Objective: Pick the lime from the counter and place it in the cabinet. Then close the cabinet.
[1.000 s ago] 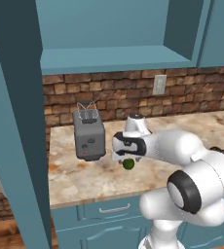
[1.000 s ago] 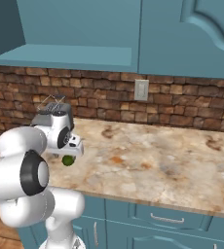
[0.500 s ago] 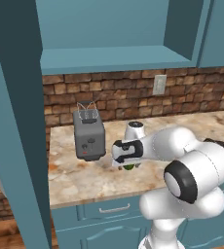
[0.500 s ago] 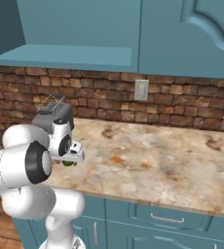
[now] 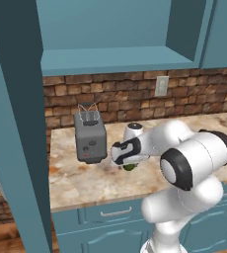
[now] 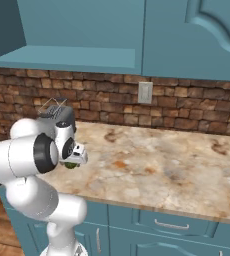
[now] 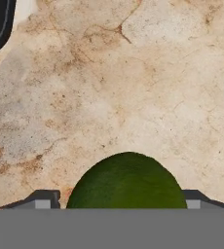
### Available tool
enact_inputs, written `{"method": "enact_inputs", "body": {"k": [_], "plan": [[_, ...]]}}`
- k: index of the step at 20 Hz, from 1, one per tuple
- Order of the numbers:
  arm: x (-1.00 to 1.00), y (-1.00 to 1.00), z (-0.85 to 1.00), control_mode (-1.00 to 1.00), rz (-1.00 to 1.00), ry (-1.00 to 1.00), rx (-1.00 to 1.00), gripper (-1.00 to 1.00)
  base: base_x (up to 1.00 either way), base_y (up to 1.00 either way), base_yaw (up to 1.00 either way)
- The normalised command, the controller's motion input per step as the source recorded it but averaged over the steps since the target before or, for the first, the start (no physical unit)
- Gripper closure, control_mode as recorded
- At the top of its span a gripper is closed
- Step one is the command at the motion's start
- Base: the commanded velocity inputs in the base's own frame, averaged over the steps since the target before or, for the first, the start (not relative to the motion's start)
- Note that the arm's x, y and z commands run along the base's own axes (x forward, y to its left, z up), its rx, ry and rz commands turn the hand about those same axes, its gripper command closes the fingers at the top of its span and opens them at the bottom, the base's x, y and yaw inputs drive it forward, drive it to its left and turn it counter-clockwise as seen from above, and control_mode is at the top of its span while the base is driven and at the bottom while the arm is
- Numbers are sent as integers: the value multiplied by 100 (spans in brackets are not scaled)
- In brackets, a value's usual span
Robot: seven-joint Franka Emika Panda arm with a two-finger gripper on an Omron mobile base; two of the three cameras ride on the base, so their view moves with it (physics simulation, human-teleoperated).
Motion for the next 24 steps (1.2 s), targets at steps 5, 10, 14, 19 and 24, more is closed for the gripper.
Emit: {"method": "enact_inputs", "body": {"k": [5, 10, 14, 19, 24], "plan": [[-25, -16, -41, -100, -9, -10, 0, 100, 0, 0, 0], [-67, -23, 28, -100, -11, -33, 4, 100, 0, 0, 0], [-89, -17, 95, -100, 0, -34, 13, 100, 0, 0, 0], [-66, 0, 100, -100, 11, -33, 1, 100, 0, 0, 0], [-68, 0, 100, -100, 11, -30, -2, 100, 0, 0, 0]]}}
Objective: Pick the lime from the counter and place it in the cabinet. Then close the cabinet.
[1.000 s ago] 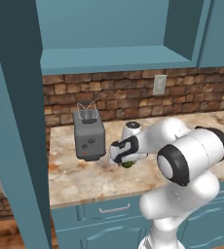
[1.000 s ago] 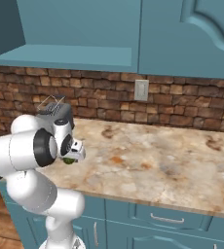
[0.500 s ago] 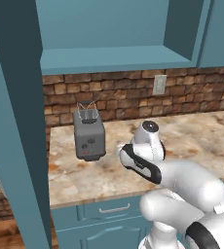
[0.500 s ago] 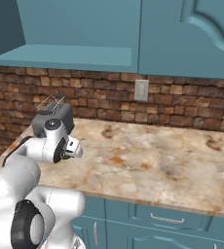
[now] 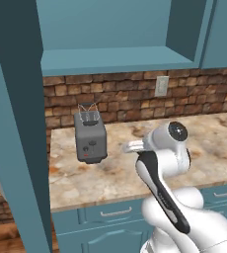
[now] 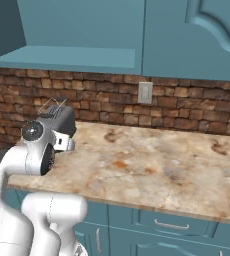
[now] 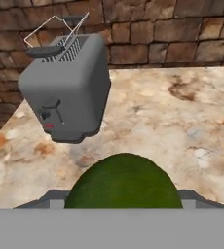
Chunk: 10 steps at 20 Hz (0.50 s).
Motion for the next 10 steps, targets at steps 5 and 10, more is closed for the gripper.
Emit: {"method": "enact_inputs", "body": {"k": [5, 10], "plan": [[-61, 0, 100, -100, 5, -17, -7, 100, 0, 0, 0], [-45, 0, 100, -100, 0, -24, -3, 100, 0, 0, 0]]}}
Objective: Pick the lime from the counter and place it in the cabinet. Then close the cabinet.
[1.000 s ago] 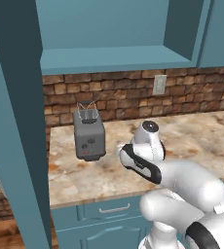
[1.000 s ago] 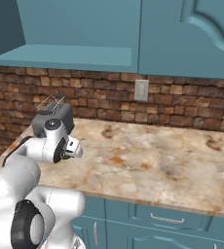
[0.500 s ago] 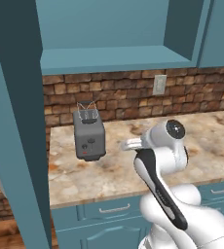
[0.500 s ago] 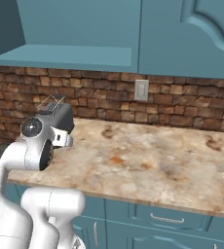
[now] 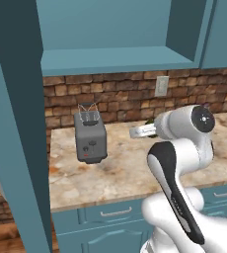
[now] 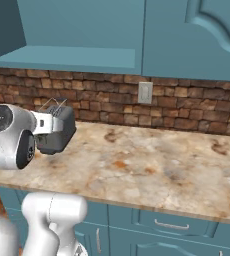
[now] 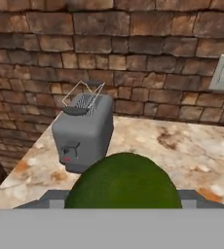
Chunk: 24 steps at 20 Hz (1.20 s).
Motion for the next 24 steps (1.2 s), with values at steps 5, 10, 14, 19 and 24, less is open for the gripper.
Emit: {"method": "enact_inputs", "body": {"k": [5, 10, 14, 19, 24], "plan": [[-42, 0, 94, -100, 0, -37, -2, 100, 0, 0, 0], [-37, 0, 92, -100, 0, -32, 0, 100, 0, 0, 0], [-27, -1, 100, -100, 0, -10, 0, 100, 0, 0, 0], [-13, -6, 75, -100, 0, 4, 0, 100, 0, 0, 0], [6, -2, 21, -100, -3, 20, 0, 100, 0, 0, 0]]}}
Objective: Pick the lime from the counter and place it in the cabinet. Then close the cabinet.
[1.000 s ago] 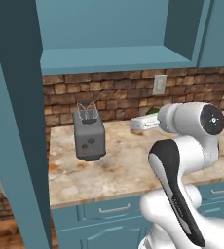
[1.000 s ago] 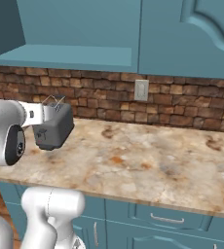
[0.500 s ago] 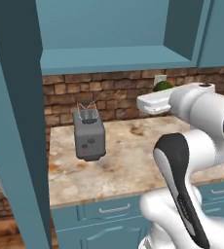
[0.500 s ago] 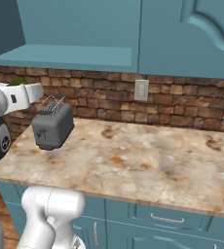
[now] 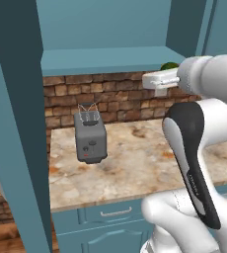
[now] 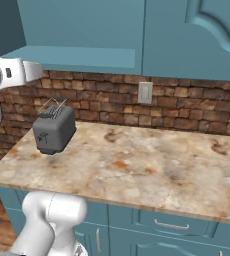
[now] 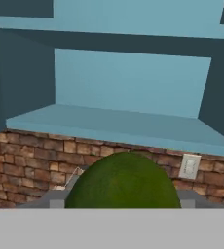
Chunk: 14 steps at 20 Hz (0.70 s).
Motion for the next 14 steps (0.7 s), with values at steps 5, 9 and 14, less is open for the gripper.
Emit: {"method": "enact_inputs", "body": {"k": [5, 9, 14], "plan": [[23, -4, -12, -100, 0, 1, 1, 100, 0, 0, 0], [64, -8, -17, -100, -2, -3, 3, 100, 0, 0, 0], [100, -2, -14, -100, -5, 0, 2, 100, 0, 0, 0]]}}
